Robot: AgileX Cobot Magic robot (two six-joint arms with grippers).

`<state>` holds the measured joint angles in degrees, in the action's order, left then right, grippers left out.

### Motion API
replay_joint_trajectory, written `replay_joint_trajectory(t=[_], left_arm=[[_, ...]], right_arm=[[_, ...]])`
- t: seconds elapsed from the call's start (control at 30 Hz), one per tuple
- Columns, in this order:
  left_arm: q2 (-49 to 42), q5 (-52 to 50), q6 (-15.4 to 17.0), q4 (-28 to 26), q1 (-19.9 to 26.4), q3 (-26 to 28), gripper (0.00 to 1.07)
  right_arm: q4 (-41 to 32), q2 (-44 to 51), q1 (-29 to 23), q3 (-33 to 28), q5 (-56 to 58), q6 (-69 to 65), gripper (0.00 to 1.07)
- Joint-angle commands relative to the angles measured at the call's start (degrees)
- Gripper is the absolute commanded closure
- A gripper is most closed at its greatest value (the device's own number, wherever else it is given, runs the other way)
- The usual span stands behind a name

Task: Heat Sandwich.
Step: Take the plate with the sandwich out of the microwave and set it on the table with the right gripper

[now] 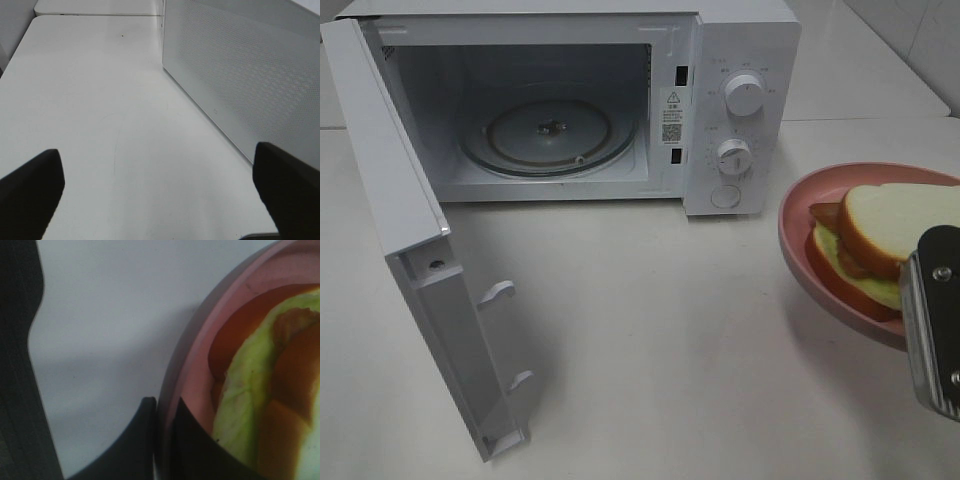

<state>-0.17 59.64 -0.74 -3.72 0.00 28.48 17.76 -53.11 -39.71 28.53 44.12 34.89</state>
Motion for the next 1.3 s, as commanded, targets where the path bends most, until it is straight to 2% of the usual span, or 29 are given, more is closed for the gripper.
replay_joint_trajectory(t=[0.03, 0.53, 0.93, 1.3], left_arm=[[-1.3, -0.3, 0.0, -0.2, 0.0, -0.2, 0.1], [-1.3, -0.3, 0.0, -0.2, 0.0, -0.2, 0.1], [-1.3, -0.3, 0.0, -0.2, 0.0, -0.2, 0.1], [-1.3, -0.3, 0.0, -0.2, 0.0, -0.2, 0.1]], right_arm=[[3.7, 0.6, 0.3, 0.2, 1.5, -8.4, 1.07], [10.1, 0.6, 0.3, 0.2, 10.2, -30.4, 1.07], [12.3, 0.3, 0.3, 0.2, 13.5, -41.1, 1.07], [16.3, -6.5, 0.5, 1.1, 13.2, -51.8, 1.07]])
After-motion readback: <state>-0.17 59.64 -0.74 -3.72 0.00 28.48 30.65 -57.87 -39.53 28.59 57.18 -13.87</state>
